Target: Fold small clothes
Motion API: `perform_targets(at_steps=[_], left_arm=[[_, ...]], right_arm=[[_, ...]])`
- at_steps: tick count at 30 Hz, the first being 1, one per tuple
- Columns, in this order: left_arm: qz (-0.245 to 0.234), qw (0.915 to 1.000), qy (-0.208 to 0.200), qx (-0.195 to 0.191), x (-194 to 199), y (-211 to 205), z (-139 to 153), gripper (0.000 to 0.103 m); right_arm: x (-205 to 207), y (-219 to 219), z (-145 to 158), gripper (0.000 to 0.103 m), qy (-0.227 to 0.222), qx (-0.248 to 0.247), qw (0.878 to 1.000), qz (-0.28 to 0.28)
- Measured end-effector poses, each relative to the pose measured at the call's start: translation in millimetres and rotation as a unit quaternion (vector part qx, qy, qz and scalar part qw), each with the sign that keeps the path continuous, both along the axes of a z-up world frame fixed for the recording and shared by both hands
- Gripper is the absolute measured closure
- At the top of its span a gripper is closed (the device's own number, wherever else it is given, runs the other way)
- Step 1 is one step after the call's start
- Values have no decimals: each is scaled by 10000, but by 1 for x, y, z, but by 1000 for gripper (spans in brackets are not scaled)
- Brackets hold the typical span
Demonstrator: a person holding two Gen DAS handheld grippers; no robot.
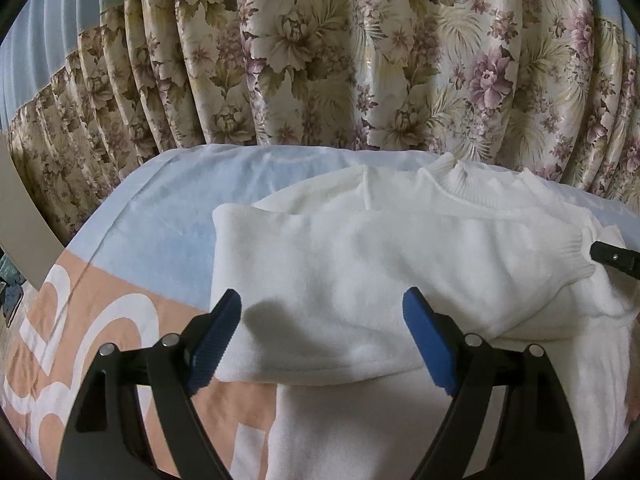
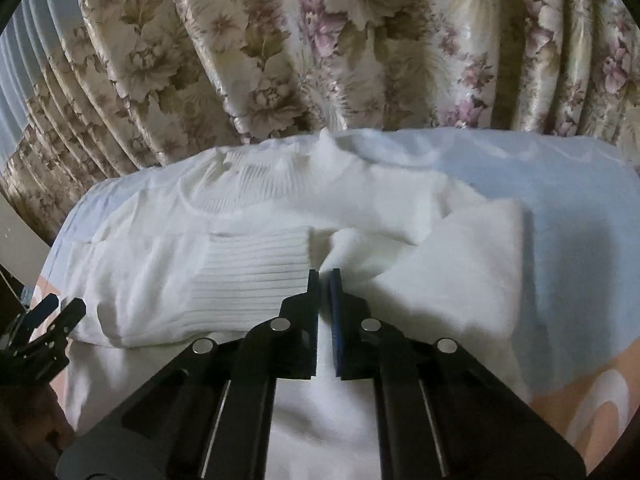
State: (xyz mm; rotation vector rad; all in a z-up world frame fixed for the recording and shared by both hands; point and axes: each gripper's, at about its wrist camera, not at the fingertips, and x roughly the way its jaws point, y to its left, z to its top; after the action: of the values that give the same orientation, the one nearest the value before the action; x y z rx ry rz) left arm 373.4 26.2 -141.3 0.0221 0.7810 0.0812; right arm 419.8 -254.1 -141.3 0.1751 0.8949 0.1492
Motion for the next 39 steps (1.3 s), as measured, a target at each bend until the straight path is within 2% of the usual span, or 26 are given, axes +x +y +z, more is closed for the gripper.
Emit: perform_targets(at_steps=[1, 2, 5, 6, 9, 14, 18, 26, 31, 37, 39], left_arm=[[9, 10000, -15, 4, 0, 0, 0, 19], [16, 10000, -20, 4, 0, 0, 0, 19], [24, 10000, -13, 0, 0, 1, 0, 19], [17, 10000, -8, 9, 1, 1, 0, 19], [4, 10000, 9, -4, 2, 1, -1, 19], [-31, 10000, 14, 10, 4, -1, -2, 19], [-32, 10000, 23, -6, 6, 1, -3, 19], [-33, 10000, 38, -13, 6, 2, -5, 19], [-41, 10000, 41, -15, 6, 1, -6, 19], [-50, 10000, 48, -10, 6, 2, -5, 19], [-29, 10000, 43, -24, 5, 2, -6, 19]], right_arm=[[0, -1, 2, 97, 2, -4, 10000, 32], [1, -1, 3, 92, 7, -42, 10000, 41], [1, 3, 8, 53, -191, -139, 9997, 95], [0, 4, 10, 52, -264, -200, 9994, 90], [1, 10, 11, 52, -355, -194, 9990, 176], [19, 21, -3, 52, -188, -248, 9991, 281], [27, 24, -9, 51, -212, 1, 9988, 444], [34, 35, -13, 52, -220, -359, 9969, 671], [26, 32, 0, 57, -473, -138, 9962, 720], [32, 31, -14, 57, -53, -72, 9971, 753], [29, 29, -16, 61, -24, -72, 9975, 699]])
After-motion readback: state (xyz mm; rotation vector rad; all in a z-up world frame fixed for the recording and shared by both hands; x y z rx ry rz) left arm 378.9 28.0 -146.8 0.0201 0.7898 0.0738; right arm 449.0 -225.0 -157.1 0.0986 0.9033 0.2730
